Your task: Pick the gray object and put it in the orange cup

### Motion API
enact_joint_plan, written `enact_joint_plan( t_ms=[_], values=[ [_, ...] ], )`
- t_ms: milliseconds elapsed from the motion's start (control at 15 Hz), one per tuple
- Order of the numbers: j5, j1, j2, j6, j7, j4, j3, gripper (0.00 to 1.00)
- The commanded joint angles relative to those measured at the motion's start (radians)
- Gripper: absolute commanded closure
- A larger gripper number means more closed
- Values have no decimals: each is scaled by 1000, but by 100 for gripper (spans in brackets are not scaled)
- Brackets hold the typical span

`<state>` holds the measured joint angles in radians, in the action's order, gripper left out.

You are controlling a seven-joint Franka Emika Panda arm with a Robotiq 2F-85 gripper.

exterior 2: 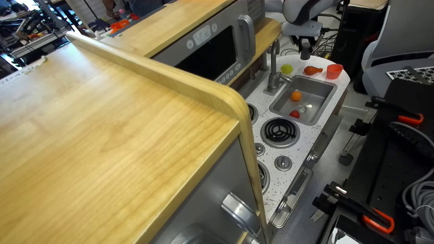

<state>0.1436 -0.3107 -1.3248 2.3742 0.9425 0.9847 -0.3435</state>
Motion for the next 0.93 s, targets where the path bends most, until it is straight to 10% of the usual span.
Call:
enact_joint_plan(
  t_ms=[0, 867],
  values=[
    [-24, 32, 102, 49, -67, 157, -16, 80],
    [-89, 160, 370, 272, -217, 680, -83, 80]
  ],
)
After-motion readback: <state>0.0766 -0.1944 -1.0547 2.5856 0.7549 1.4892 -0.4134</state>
